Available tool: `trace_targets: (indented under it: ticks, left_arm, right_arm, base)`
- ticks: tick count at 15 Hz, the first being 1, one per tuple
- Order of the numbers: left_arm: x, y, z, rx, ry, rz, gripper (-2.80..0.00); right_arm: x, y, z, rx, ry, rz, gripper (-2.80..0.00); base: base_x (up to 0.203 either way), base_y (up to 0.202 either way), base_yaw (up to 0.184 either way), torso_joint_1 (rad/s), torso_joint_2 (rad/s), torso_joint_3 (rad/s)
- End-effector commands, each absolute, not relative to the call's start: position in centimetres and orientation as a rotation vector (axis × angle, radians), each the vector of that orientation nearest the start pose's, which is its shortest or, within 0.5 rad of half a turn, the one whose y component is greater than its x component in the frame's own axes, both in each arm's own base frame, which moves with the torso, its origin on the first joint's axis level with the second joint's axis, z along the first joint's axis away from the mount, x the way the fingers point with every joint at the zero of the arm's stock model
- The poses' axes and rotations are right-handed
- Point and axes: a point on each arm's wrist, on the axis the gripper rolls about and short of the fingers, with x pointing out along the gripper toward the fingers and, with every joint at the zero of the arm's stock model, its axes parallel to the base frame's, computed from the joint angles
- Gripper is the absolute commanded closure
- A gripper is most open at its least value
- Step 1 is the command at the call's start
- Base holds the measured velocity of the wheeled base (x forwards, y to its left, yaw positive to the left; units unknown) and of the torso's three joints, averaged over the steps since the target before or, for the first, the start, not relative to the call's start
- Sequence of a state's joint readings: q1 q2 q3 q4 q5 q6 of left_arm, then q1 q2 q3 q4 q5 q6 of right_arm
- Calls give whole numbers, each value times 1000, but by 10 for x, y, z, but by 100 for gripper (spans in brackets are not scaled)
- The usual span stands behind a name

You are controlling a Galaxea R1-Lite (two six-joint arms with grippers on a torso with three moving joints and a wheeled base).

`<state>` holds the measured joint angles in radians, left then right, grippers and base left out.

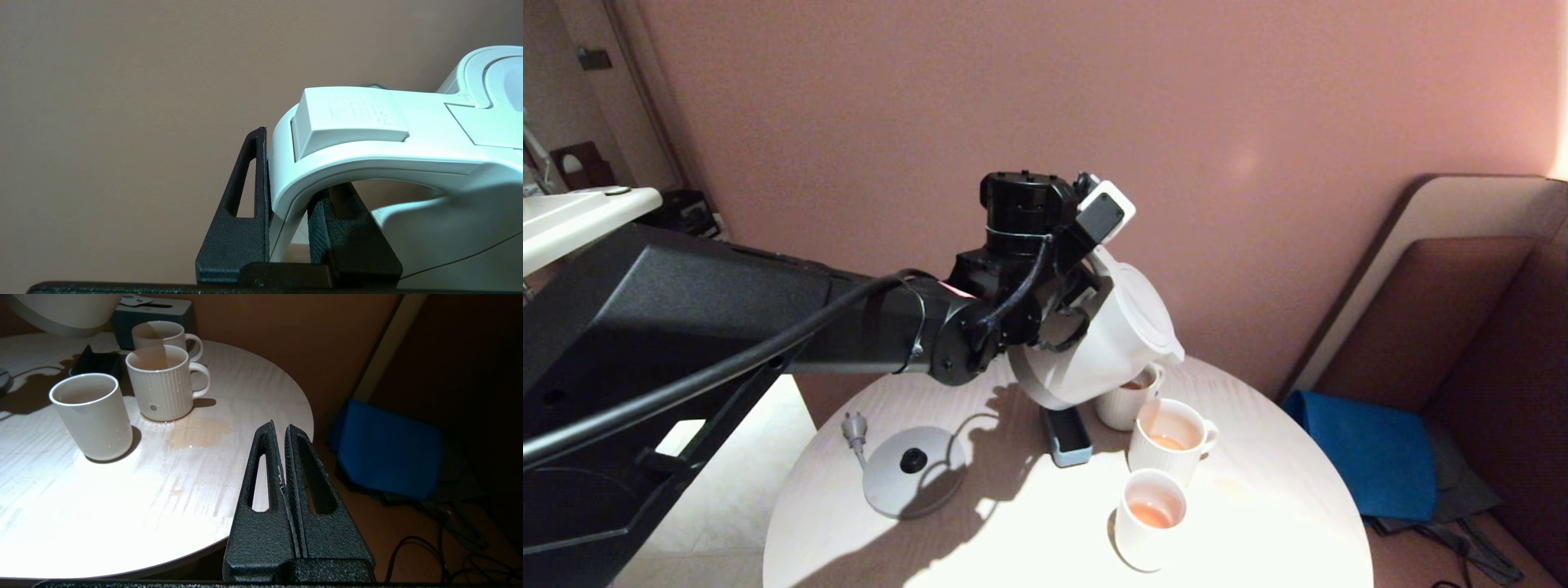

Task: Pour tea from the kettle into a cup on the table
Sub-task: Pour water into another cup

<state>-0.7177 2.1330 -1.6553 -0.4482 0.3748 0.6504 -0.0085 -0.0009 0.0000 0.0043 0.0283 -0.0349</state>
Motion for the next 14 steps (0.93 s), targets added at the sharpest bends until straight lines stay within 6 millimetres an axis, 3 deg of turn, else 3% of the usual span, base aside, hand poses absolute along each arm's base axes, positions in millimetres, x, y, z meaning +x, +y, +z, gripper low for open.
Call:
trace_targets:
  ticks: [1, 14]
  left_arm:
    - [345, -292, 235, 680, -89, -340, 0]
    - [351, -307, 236, 792, -142, -340, 0]
  right_arm:
    - [-23, 1, 75, -35, 4, 21, 0]
    - [-23, 1, 75, -35, 4, 20, 0]
  base:
    - [0, 0, 0, 0, 0, 0]
    - [0, 0, 0, 0, 0, 0]
